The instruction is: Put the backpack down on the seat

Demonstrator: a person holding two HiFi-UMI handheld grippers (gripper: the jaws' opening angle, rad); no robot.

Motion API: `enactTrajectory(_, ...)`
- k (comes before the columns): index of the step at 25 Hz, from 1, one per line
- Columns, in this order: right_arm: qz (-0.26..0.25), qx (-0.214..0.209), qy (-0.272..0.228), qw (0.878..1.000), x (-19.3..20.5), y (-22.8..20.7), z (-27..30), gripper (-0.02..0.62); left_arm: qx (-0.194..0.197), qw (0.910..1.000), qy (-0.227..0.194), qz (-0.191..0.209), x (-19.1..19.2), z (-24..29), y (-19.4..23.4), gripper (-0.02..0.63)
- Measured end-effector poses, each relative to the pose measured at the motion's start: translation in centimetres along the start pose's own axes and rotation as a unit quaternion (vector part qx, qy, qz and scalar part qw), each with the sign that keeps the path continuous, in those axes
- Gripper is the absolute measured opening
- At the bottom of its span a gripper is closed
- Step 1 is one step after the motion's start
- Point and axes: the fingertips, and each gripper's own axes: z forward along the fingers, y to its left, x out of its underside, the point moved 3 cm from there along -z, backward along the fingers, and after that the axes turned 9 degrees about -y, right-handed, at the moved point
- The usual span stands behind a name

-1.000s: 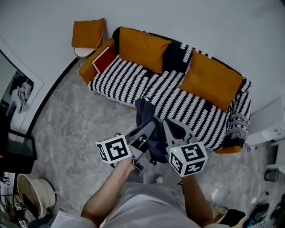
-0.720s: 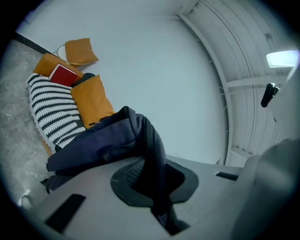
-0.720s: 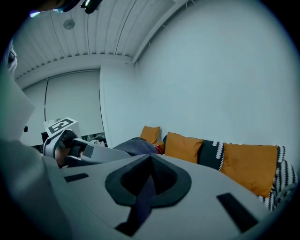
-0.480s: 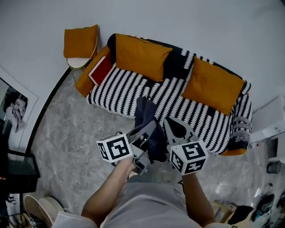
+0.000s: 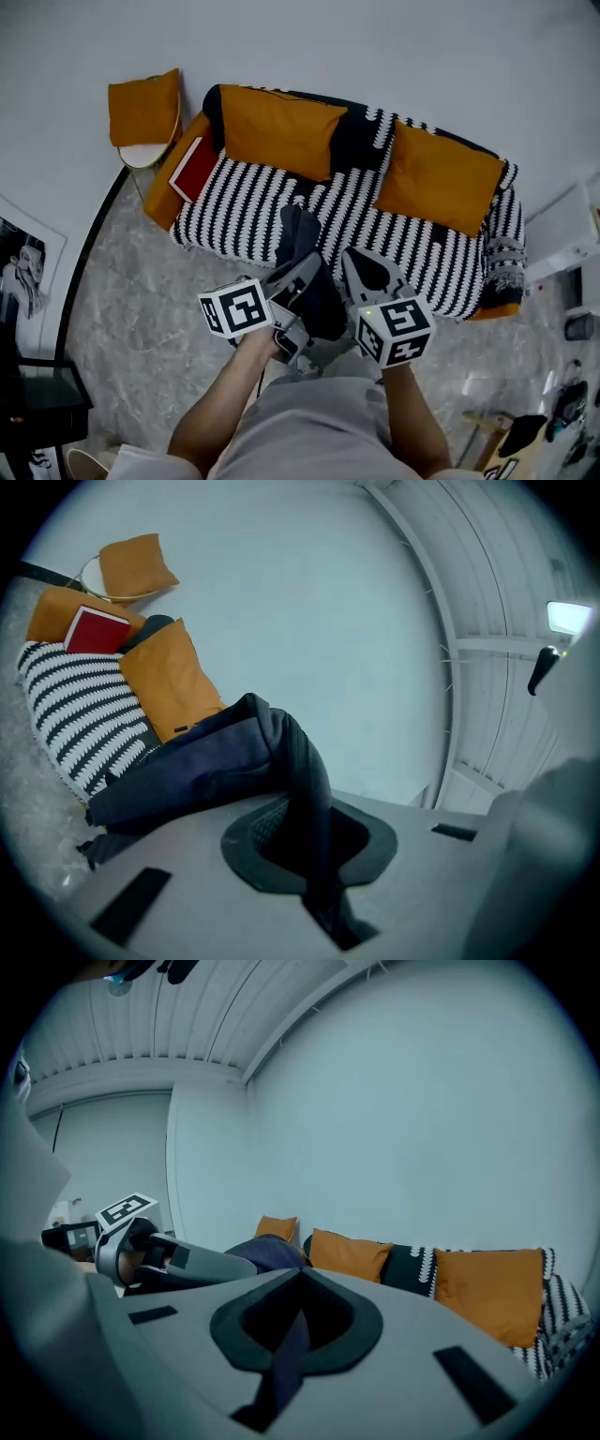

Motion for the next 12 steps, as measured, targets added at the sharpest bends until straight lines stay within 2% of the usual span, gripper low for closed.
enactTrajectory(12,0.018,0.025,-0.003,1.000,0.2,-6.0,4.4,0.002,0.007,0.9991,0.043,0.002,-1.0,7.8,2.4,0.020)
